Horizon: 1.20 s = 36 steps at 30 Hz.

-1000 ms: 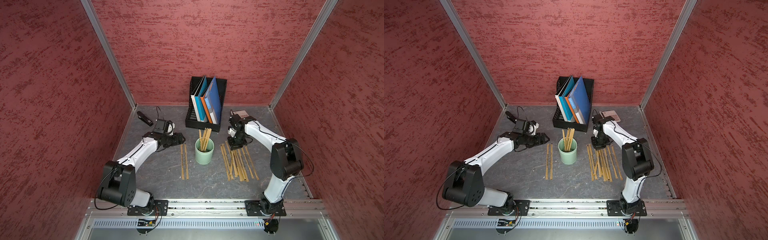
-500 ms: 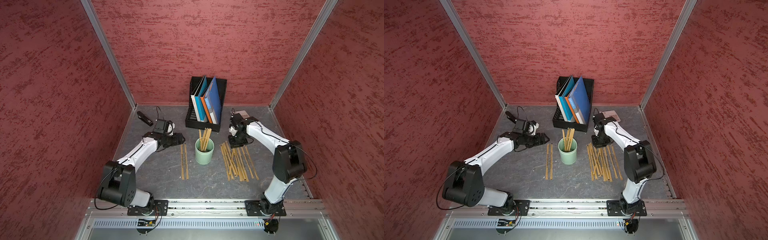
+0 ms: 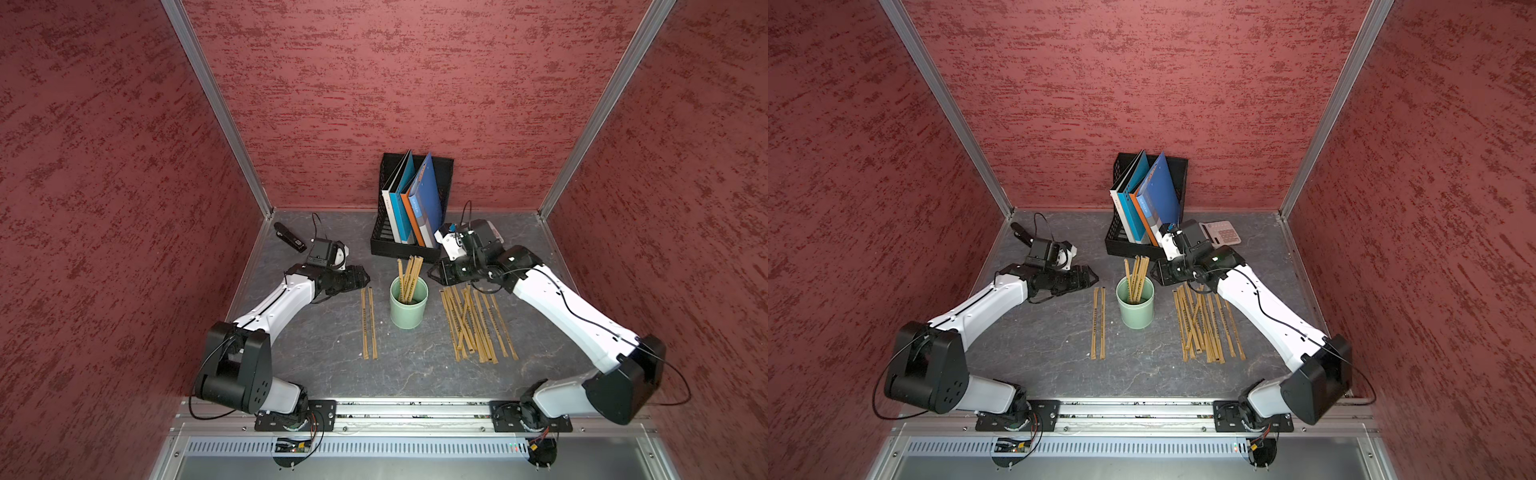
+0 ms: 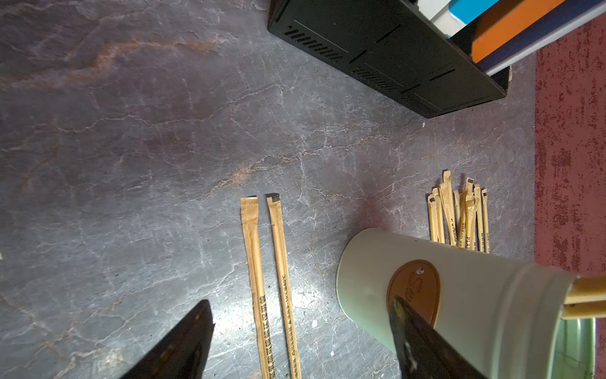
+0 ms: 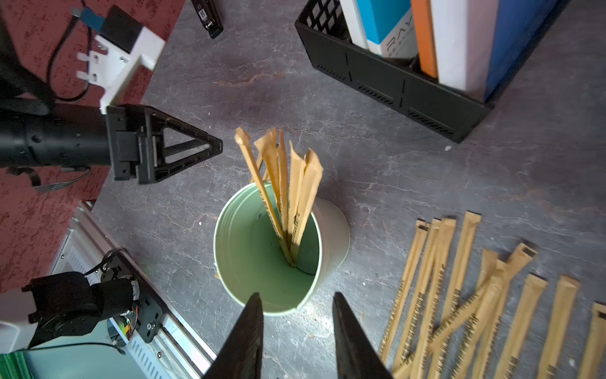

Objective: Take the straws out of the storage container
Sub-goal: Pick up the straw from the container.

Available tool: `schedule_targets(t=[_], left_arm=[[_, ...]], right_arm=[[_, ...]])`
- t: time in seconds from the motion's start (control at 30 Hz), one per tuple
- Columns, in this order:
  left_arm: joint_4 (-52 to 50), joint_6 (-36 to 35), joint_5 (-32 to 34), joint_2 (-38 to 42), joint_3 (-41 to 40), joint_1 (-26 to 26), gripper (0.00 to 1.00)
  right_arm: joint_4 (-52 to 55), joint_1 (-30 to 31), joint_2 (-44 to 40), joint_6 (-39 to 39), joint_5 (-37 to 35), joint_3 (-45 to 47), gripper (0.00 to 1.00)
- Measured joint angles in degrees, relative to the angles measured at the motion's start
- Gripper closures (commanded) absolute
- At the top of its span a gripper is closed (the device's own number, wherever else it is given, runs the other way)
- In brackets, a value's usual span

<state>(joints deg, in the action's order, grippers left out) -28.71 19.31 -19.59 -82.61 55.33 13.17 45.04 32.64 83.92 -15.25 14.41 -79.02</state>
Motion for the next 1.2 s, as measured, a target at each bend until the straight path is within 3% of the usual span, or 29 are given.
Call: schedule_targets(t=[0.23,1.03,1.2], left_arm=[[0.0,-0.02,0.0,0.0,0.0,0.0,0.16],[-0.02,-0.07,0.11,0.0,0.0,-0.04,0.16],[-0.02,-0.09,0.15,0.0,-0.02,-0.04,0.16]], right_arm=[[-2.12,-0.07,8.39,-0.42,0.52,-1.29,0.71],[-4.2,-0.07,11.45,-0.5,3.39,-3.1,0.75],[-4.76,-0.07,12.7,-0.59,3.89,-3.28,0.82]])
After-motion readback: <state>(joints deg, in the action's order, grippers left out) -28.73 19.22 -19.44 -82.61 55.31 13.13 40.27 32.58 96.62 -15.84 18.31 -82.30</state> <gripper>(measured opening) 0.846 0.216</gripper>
